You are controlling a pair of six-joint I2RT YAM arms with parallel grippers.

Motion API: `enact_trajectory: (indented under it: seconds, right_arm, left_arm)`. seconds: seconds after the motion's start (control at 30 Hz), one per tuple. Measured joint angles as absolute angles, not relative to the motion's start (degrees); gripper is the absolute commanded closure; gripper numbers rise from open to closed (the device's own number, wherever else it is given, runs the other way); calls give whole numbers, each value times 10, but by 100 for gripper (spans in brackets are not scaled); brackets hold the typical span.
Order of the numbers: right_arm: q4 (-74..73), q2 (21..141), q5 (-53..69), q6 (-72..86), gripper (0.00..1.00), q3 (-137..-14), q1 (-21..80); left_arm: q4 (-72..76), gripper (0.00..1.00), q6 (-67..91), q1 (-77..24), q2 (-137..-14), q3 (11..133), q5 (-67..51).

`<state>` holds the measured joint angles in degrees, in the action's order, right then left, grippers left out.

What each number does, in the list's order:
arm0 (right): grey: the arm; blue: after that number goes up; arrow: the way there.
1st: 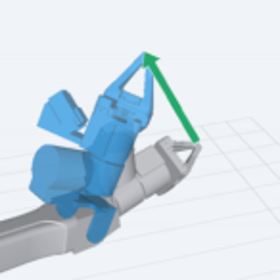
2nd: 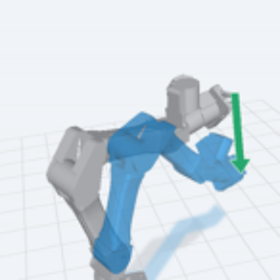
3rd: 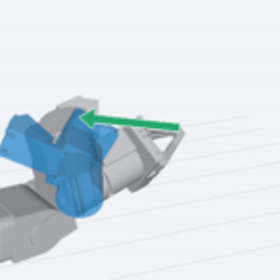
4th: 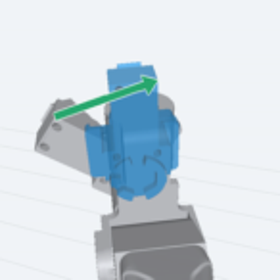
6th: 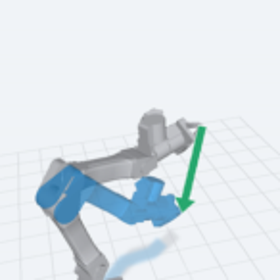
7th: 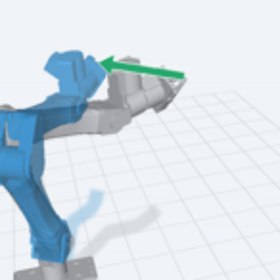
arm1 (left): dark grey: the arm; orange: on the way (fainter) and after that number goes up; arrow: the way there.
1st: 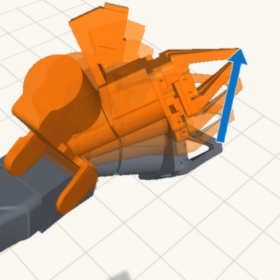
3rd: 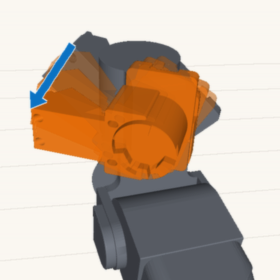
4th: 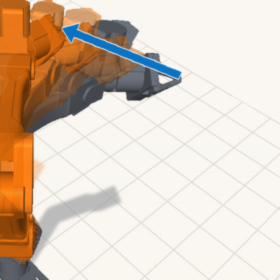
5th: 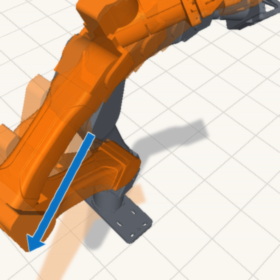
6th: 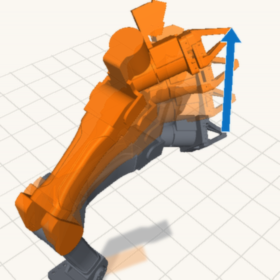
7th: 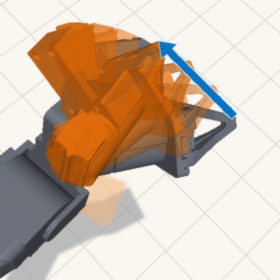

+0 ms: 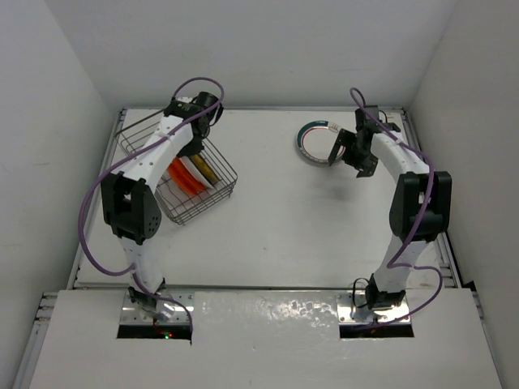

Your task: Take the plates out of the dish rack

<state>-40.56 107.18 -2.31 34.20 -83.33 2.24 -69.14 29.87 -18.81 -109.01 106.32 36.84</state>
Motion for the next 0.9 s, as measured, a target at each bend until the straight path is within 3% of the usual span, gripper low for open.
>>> enact_trajectory:
  seconds: [0.07, 0.1, 0.33, 0.67, 0.77, 0.9]
  right_arm:
    - [-406, 1070, -21, 340, 1, -833, 22]
    - [-406, 1068, -20, 340, 1, -833, 22]
    - [-406, 1042, -8, 337, 1, -833, 22]
    - [-401, 1040, 47, 345, 1, -831, 22]
    - [-374, 1040, 113, 359, 1, -831, 21]
    - [-225, 1040, 259, 417, 1, -810, 36]
  left_arm:
    - [-690, 99, 305, -188, -1090, 1063, 371]
    - [-688, 100, 310, -188, -1090, 1063, 375]
    - [-709, 100, 315, -188, -1085, 1074, 411]
    - [-752, 100, 313, -188, -1076, 1162, 551]
    - [-755, 100, 302, -188, -1064, 1182, 598]
    - [-731, 100, 279, -188, -1018, 1192, 639]
